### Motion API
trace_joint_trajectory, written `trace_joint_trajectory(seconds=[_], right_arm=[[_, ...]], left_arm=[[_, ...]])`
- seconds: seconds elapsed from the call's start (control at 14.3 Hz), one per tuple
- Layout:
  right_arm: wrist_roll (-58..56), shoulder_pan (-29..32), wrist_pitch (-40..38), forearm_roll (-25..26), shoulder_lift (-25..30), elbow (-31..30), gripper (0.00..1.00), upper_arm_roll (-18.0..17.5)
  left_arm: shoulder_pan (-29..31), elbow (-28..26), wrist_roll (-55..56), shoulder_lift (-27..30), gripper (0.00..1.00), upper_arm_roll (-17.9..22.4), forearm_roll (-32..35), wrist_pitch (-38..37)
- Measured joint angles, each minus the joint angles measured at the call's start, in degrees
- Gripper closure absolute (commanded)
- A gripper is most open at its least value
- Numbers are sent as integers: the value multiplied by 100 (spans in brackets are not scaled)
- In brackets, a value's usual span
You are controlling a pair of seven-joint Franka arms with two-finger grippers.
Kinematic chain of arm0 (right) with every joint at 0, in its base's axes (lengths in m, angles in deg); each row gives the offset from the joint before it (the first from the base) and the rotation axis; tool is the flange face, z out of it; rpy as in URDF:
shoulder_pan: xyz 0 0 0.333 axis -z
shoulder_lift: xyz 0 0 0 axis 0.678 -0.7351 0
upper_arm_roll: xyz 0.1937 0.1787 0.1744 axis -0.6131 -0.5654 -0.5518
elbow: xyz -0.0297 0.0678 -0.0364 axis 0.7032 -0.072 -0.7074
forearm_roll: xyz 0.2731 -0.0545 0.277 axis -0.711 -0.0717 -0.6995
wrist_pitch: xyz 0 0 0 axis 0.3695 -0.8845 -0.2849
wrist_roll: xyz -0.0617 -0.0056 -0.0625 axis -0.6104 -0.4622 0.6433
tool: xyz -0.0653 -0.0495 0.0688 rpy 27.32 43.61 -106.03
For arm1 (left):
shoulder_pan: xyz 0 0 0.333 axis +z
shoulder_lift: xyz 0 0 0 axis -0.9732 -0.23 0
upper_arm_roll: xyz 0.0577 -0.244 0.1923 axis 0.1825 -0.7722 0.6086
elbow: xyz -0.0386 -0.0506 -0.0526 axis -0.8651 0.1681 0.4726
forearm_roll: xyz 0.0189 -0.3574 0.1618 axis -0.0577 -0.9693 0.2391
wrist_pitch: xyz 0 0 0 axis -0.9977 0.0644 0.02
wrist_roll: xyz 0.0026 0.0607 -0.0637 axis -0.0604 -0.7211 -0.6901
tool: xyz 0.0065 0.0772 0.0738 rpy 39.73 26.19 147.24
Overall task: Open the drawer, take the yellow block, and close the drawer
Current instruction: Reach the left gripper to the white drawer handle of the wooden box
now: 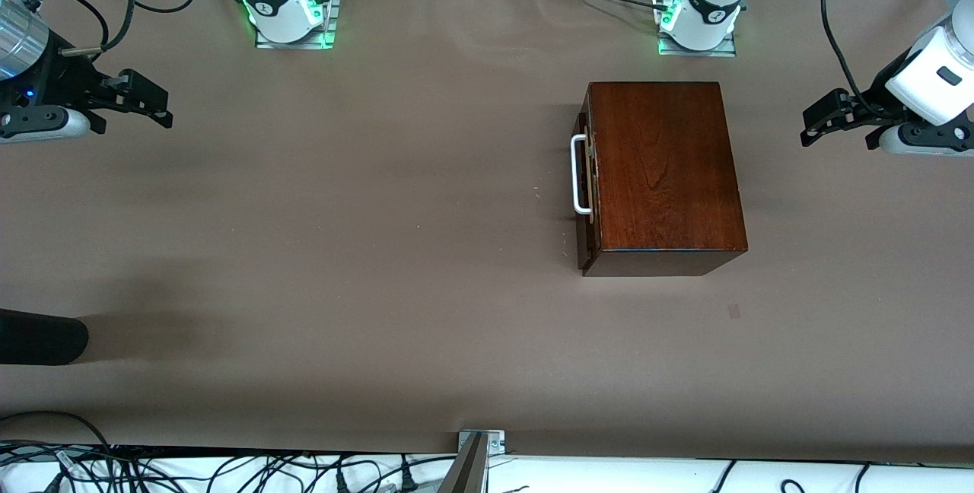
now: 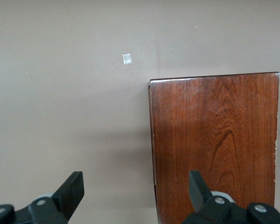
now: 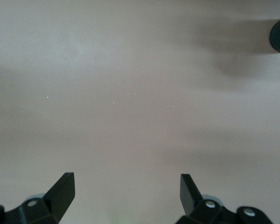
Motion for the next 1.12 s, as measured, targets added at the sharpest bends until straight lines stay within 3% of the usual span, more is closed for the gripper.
trace_joint_trajectory(seconds=[0.77, 1.12], right_arm=[[0, 0, 0, 0, 0, 0, 0, 0], [1, 0, 3, 0, 0, 1, 0, 0]], left_arm=[[-5, 1, 6, -31, 0, -11, 0, -158], [-51, 4, 15, -232, 0, -243, -1, -804]])
